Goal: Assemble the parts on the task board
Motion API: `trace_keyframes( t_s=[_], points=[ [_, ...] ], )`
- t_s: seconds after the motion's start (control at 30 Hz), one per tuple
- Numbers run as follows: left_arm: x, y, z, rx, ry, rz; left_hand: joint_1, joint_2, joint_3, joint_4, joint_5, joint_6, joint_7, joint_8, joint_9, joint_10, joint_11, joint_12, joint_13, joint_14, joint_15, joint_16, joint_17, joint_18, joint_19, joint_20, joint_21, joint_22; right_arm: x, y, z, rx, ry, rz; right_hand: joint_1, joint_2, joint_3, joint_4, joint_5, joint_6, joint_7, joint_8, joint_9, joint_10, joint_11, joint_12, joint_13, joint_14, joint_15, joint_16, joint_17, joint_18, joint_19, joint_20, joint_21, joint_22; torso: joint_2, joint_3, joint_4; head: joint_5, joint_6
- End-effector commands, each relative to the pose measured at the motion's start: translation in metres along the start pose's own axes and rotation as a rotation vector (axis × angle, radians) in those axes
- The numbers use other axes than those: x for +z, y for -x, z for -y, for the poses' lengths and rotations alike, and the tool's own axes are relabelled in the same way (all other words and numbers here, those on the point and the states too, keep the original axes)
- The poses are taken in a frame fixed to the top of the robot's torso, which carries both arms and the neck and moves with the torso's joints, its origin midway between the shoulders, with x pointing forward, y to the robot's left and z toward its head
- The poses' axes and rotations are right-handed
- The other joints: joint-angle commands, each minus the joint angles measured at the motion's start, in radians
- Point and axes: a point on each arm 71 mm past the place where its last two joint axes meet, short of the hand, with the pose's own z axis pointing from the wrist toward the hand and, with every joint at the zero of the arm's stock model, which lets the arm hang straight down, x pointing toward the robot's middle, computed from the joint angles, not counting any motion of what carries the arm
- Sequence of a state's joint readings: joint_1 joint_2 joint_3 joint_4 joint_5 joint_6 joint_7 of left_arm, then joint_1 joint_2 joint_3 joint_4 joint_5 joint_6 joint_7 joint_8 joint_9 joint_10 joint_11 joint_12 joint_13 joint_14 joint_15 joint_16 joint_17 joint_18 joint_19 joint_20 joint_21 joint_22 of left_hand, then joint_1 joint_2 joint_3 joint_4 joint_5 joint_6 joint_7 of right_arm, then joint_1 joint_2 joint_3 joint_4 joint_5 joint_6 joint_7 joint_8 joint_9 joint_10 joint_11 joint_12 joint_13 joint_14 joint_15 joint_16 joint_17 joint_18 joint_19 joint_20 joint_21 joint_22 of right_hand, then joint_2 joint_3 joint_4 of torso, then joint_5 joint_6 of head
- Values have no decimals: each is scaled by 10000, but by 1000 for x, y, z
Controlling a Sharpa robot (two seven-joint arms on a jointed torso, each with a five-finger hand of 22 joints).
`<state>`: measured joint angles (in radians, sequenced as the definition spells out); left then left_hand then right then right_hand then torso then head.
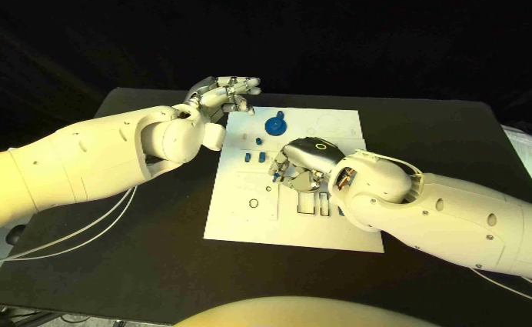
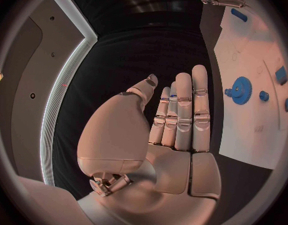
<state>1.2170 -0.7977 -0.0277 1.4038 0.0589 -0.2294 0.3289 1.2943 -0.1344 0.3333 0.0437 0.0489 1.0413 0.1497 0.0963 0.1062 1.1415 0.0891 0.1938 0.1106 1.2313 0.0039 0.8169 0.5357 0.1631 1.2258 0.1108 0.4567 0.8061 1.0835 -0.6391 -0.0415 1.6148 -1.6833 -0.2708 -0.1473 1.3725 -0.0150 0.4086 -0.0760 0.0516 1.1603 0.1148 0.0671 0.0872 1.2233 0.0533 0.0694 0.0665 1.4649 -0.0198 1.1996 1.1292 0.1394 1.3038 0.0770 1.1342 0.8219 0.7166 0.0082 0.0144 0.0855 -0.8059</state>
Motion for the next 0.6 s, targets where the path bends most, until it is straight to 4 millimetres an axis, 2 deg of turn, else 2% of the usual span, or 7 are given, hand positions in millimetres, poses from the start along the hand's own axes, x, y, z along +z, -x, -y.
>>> trace_keyframes(
  t_s=[0.03, 0.33, 0.6],
  points=[
    [0, -3, 0, -94, -27, -149, -91, 24, -48, -6, 10, 16, 76, -23, -12, -58, 24, 53, 5, -12, 77, -48, -14, 187, 56, 13, -55, -16, 2, -6, -2, -245, 115, -417, -64, -8, 59, 19, -36, 3, 76, 19, 2, 28, 70, -44, -9, 417, -29, 70, 8, -90, 75, 20, 41, 3, 5, 1, 0, 19, -23],
    [1, -4, 0, -103, 6, -179, -96, 34, -91, 5, 11, 20, 89, -18, -15, -59, 27, 68, 11, -13, 80, -47, -25, 188, 69, 17, -76, -38, 6, -11, -6, -453, 242, -412, -77, -14, 62, 23, -36, -5, 84, 15, 1, 21, 77, -47, -10, 416, -24, 70, 6, -90, 75, 24, 43, 5, 1, -1, -6, 89, -75],
    [1, -4, 0, -111, 45, -204, -96, 34, -91, 5, 11, 20, 89, -18, -15, -59, 27, 68, 11, -13, 80, -47, -25, 188, 69, 17, -76, -38, 7, -13, -8, -530, 261, -449, -80, -14, 65, 23, -36, -6, 86, 14, 1, 20, 79, -47, -10, 417, -23, 77, 14, -91, 76, 25, 47, 11, -1, -6, -3, 85, -92]
  ],
)
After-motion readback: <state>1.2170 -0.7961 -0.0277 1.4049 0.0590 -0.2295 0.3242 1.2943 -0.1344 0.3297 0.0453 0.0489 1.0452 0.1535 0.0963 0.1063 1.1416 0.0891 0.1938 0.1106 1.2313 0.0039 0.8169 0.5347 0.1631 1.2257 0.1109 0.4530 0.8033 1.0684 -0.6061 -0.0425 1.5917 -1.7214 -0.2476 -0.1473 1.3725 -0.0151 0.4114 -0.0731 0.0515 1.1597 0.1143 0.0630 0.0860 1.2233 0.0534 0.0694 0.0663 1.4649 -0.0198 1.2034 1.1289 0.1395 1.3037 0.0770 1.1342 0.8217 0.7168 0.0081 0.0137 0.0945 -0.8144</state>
